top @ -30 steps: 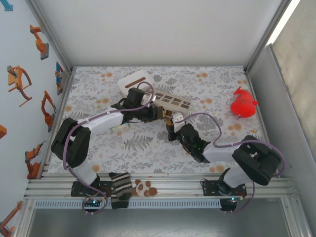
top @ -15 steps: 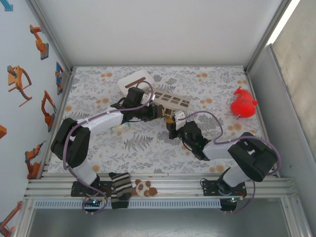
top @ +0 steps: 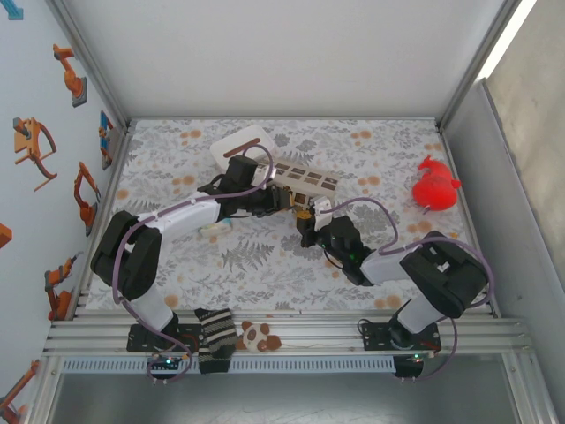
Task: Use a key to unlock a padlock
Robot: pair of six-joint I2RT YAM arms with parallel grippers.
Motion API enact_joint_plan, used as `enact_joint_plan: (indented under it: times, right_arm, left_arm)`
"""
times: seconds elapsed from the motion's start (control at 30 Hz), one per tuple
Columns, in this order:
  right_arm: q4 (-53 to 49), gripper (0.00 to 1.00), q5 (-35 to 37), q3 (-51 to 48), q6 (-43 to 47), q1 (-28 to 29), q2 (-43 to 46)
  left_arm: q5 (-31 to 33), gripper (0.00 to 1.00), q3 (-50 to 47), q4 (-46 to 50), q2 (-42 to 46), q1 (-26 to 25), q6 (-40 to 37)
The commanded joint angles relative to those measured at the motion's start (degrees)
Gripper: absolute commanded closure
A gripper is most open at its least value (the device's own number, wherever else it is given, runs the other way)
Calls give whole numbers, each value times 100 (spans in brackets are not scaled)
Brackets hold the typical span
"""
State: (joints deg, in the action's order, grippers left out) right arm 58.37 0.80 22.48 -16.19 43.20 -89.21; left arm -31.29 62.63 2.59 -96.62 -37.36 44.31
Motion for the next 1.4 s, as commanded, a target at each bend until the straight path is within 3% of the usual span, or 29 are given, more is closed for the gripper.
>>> enact_joint_plan:
  times: [0.0,0.2,1.0,1.27,1.37]
  right_arm:
    - [801,100,-147,296,-105,-54,-91]
    - [1212,100,-515,280,-441,-257,-92]
    - [1205,100,-1282,987,-673,-470,-192]
    - [1203,100,-1007,755,-675,-470,-310]
    - [1174,100,-969,688,-714,-470,-413]
  left_arm:
    - [-570,78,164,-110,183,-122,16]
    - [-565,78,144,-97,196,-122,7]
    - [-554,78,39,-156,55,-166,-3]
    - [-487,77,-77,-200,271,-149,-11]
    - [-401,73,-188,-174,550,-65,-19]
